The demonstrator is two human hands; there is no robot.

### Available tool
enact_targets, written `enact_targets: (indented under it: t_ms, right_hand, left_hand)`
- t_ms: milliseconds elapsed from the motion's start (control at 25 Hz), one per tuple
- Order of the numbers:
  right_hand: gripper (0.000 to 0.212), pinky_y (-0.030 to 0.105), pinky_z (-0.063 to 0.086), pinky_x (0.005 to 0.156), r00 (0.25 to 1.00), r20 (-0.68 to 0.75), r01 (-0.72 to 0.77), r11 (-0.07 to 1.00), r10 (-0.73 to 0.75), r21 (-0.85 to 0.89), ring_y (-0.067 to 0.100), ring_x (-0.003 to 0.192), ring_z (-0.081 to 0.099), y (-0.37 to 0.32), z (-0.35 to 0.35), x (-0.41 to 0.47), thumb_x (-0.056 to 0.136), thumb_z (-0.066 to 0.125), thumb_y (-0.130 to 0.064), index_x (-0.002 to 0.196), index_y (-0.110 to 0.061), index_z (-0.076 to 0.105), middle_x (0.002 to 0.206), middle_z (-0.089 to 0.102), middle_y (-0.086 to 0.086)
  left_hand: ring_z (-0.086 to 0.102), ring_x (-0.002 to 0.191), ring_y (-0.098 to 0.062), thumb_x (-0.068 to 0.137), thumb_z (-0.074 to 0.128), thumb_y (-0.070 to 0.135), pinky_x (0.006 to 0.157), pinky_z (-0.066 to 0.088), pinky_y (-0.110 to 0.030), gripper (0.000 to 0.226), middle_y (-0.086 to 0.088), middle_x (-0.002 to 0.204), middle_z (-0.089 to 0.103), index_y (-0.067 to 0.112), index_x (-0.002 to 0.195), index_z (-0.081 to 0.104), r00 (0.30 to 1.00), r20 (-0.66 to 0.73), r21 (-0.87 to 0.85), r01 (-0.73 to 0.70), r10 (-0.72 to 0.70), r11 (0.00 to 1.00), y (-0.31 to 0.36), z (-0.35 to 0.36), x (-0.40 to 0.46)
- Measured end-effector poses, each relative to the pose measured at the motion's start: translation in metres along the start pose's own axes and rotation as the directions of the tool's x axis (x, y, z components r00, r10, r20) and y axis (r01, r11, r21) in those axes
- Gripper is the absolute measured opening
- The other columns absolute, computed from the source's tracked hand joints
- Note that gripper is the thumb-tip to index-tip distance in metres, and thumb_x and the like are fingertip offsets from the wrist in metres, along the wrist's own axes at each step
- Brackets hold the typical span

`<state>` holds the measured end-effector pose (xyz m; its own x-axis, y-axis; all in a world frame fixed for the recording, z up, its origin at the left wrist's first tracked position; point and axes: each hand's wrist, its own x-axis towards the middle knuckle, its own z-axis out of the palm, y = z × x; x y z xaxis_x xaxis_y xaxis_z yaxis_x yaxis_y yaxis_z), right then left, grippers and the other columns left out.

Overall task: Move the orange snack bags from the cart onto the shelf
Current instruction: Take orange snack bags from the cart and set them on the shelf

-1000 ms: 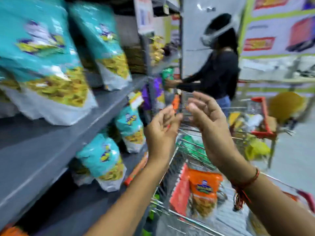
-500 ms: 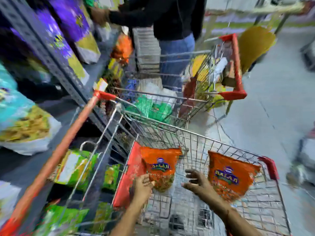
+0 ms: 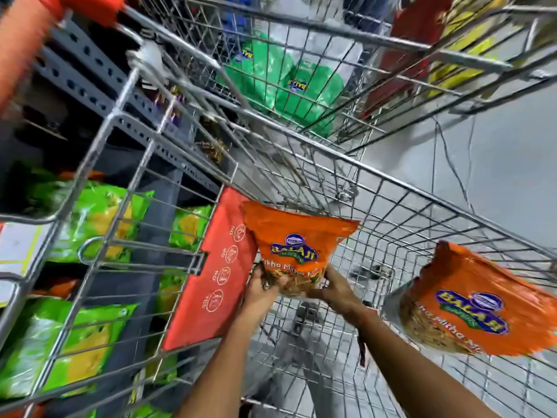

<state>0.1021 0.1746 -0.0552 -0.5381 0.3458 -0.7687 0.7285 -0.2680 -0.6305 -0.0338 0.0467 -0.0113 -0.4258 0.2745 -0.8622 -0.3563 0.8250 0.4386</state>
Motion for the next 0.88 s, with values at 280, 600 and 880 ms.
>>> enact_targets:
  t_ms: [280, 600, 880]
  right_hand:
    - [0.048, 0.019, 0.048, 0.077, 0.997, -0.027, 0.073, 0.975, -0.068, 0.21, 0.022, 0.116, 0.06, -0.009, -0.006, -0.054, 0.08, 0.076, -0.006, 0.123, -0.014, 0.055, 0.122, 0.068, 0.005]
    - [0.042, 0.013, 0.053, 0.075, 0.871, -0.191, 0.489, 0.837, -0.452, 0.247, 0.003, 0.1, 0.071, -0.092, 0.01, -0.171, 0.071, 0.084, -0.016, 0.111, -0.015, 0.069, 0.105, 0.078, -0.01]
    - [0.042, 0.017, 0.056, 0.079, 0.488, -0.025, 0.839, 0.461, -0.873, 0.289, 0.011, 0.098, 0.073, -0.254, 0.096, -0.349, 0.068, 0.082, -0.009, 0.108, -0.019, 0.073, 0.109, 0.078, 0.004]
  left_hand:
    - [0.05, 0.125, -0.017, 0.086, 0.066, 0.039, 0.106, 0.042, -0.038, 0.061, 0.004, 0.132, 0.054, 0.013, 0.137, 0.045, 0.986, -0.04, 0.076, -0.158, 0.161, 0.984, 0.006, -0.005, -0.044]
    - [0.063, 0.093, -0.017, 0.076, 0.079, 0.015, 0.077, 0.049, -0.011, 0.03, 0.003, 0.092, 0.068, 0.02, 0.099, 0.061, 0.792, -0.177, 0.113, -0.574, 0.585, 0.811, 0.048, -0.075, -0.179]
    - [0.066, 0.103, -0.002, 0.073, 0.068, 0.06, 0.088, 0.054, -0.018, 0.054, 0.032, 0.104, 0.07, 0.056, 0.121, 0.043, 0.228, -0.545, 0.446, -0.736, 0.807, 0.509, 0.031, -0.204, -0.427]
